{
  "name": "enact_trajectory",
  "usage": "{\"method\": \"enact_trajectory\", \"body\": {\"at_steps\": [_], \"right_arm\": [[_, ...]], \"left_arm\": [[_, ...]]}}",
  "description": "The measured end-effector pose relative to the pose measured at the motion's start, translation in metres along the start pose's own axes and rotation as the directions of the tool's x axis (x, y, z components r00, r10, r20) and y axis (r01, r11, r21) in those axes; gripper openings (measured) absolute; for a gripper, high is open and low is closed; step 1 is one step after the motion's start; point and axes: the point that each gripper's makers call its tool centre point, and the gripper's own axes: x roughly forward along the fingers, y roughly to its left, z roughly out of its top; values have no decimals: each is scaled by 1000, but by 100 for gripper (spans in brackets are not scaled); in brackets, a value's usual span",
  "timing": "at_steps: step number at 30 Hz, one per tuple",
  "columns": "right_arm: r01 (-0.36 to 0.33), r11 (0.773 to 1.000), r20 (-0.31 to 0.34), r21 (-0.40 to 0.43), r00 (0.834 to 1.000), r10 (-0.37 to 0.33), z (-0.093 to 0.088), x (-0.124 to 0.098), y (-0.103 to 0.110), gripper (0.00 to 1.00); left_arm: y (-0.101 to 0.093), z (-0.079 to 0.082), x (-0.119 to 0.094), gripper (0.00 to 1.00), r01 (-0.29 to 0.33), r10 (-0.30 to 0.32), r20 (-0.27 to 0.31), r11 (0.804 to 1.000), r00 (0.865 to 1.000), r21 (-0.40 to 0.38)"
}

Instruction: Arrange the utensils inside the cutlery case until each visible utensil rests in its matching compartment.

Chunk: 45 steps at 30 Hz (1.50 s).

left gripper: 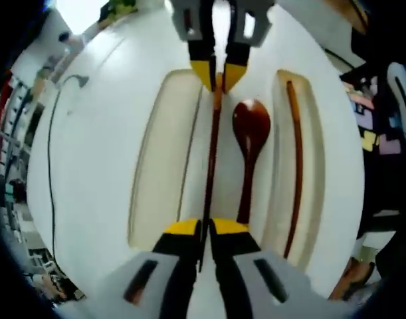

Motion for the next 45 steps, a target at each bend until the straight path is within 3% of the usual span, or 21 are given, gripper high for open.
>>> {"method": "enact_trajectory", "body": {"at_steps": [2, 7, 9, 14, 21, 31, 35, 45], "right_arm": [[3, 999, 23, -44, 1000, -2, 1, 0, 0, 6], [57, 998, 91, -16, 994, -55, 0, -2, 1, 5], [53, 998, 152, -13, 987, -51, 2, -2, 0, 5], [32, 999, 200, -14, 979, -28, 1, -3, -1, 4], [38, 998, 195, -48, 980, -28, 4, -2, -3, 4], [28, 999, 213, -29, 977, -21, 6, -2, -6, 4], [33, 998, 207, -45, 978, -23, 5, -2, -4, 4], [68, 996, 192, -58, 980, -56, 8, -7, -2, 4]], "left_arm": [[0, 0, 0, 6, 18, -18, -23, 1000, 1000, 20], [0, 0, 0, 6, 18, -16, -53, 999, 998, 28], [1, 0, 0, 4, 7, -5, -52, 999, 999, 40], [1, 1, -1, 3, 1, 2, -44, 999, 999, 54], [2, 1, -3, 2, 11, -8, -29, 997, 1000, 82], [4, 0, -3, 2, 52, -51, -17, 997, 999, 49], [3, 1, -3, 2, 34, -34, -6, 995, 999, 91], [2, 0, -10, 2, 29, -31, 22, 996, 999, 85]]}}
